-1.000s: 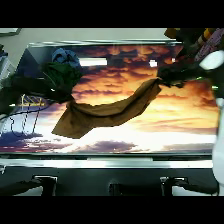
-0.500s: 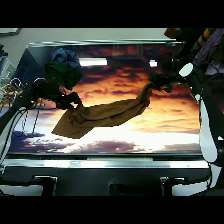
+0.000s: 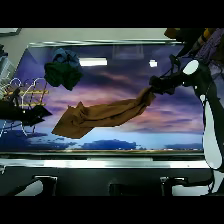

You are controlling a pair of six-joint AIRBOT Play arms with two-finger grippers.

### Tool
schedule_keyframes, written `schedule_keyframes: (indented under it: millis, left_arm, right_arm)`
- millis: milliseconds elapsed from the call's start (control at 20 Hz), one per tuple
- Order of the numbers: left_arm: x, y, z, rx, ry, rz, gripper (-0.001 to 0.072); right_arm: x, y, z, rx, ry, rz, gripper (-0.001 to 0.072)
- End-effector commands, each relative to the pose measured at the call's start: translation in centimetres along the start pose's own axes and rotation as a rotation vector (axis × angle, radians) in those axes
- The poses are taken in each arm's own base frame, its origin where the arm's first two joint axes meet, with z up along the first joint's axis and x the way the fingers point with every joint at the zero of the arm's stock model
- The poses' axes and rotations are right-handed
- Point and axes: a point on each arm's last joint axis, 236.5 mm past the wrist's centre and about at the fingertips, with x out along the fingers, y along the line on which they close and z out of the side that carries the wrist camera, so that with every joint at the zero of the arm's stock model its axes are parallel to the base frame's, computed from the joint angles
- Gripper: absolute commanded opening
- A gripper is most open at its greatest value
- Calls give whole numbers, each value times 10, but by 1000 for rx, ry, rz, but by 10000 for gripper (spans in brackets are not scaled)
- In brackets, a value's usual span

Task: Fold the clothes and pants, and hang the long-sleeved shirts on hangers.

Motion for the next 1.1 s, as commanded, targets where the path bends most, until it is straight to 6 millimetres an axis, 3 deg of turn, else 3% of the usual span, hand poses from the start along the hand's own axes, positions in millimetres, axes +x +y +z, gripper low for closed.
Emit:
schedule_keyframes:
  millis: [0, 100, 250, 600, 900, 950, 1000, 1050]
  left_arm:
    - [11, 32, -39, -160, -8, -81, 602]
    - [24, 39, -56, -168, 25, -74, 601]
    - [36, 47, -66, -177, 35, -60, 602]
    - [46, 51, -62, -178, 25, -43, 601]
    - [73, 38, -66, -133, 57, -33, 589]
    - [77, 36, -65, -122, 51, -29, 540]
    - [79, 34, -63, -113, 42, -27, 360]
    - [81, 32, -61, -105, 29, -21, 262]
  right_arm:
    - [-5, 1, -19, -18, 74, -6, 30]
    - [-6, 0, -23, -19, 93, -7, 30]
    - [-6, 0, -28, -21, 111, -8, 30]
    - [-7, 0, -32, -20, 131, -7, 30]
    - [-8, 4, -36, -17, 144, 9, 30]
    - [-9, 5, -35, -19, 141, 10, 30]
    - [-11, 6, -35, -25, 136, 11, 30]
    - [-14, 8, -35, -38, 129, 14, 30]
